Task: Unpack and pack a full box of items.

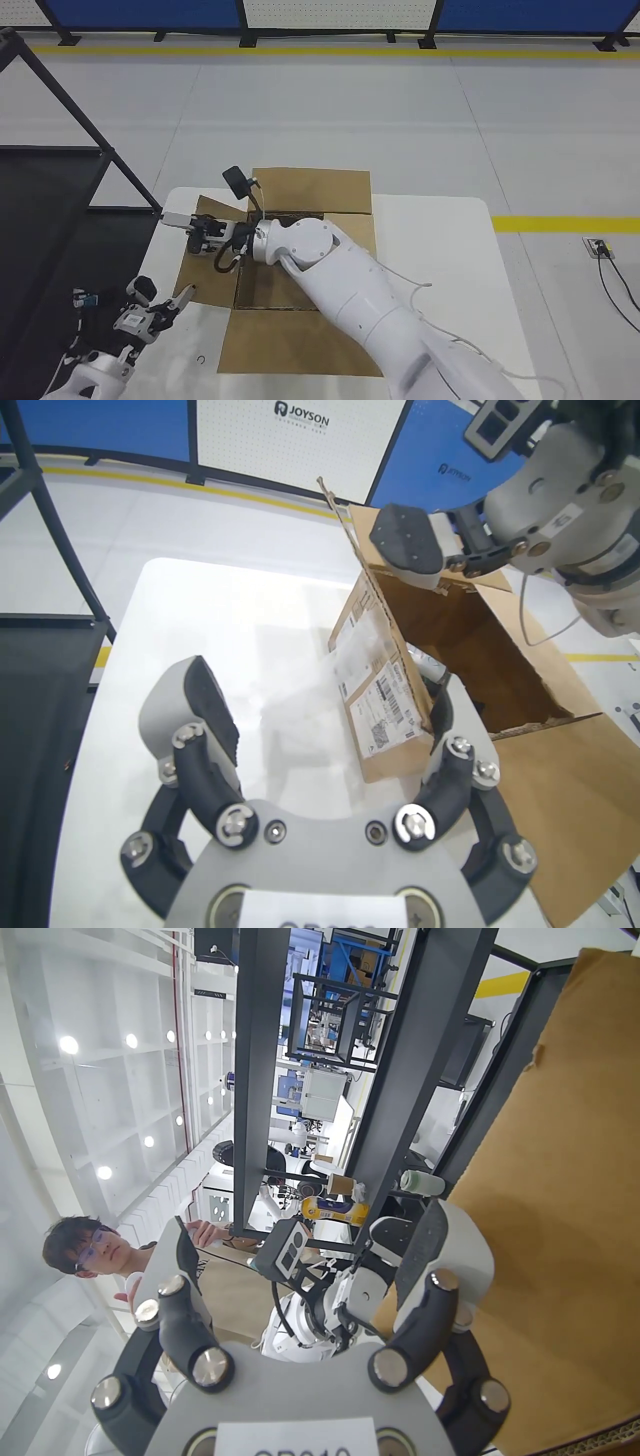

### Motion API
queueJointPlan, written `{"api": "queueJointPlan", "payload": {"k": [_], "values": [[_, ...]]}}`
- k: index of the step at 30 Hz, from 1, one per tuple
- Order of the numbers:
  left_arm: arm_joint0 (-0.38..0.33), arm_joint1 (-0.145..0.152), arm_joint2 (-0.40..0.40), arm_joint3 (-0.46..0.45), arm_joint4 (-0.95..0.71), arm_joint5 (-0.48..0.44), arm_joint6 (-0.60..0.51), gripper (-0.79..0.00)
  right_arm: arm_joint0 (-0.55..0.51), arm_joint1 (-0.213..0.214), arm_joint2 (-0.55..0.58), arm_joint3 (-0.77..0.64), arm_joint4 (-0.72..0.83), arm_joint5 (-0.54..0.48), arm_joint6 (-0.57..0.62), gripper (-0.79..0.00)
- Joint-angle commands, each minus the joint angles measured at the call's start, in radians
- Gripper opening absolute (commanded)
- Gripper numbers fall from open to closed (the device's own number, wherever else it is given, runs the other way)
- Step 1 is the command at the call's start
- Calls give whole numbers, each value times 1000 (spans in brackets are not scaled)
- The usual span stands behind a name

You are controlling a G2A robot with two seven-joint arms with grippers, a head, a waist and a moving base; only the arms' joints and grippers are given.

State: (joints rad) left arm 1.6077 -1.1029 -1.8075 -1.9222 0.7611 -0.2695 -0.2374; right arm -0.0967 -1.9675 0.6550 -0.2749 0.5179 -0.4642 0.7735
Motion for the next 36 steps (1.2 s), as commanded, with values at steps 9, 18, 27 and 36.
{"api": "queueJointPlan", "payload": {"k": [9, 18, 27, 36], "values": [[-18, -2, 24, 38, 23, 34, -13, 0, 17, 36, 70, -5, 5, -155, 43, 0], [-41, -4, 48, 98, 27, 31, -18, 0, 31, 103, 139, -11, -26, -227, 64, 0], [-78, 0, 69, 134, 59, -2, -67, 0, -25, 185, 247, -144, 16, -278, 169, 0], [-124, 6, 109, 163, 116, -40, -151, 0, -159, 276, 375, -372, -12, -235, 217, 0]]}}
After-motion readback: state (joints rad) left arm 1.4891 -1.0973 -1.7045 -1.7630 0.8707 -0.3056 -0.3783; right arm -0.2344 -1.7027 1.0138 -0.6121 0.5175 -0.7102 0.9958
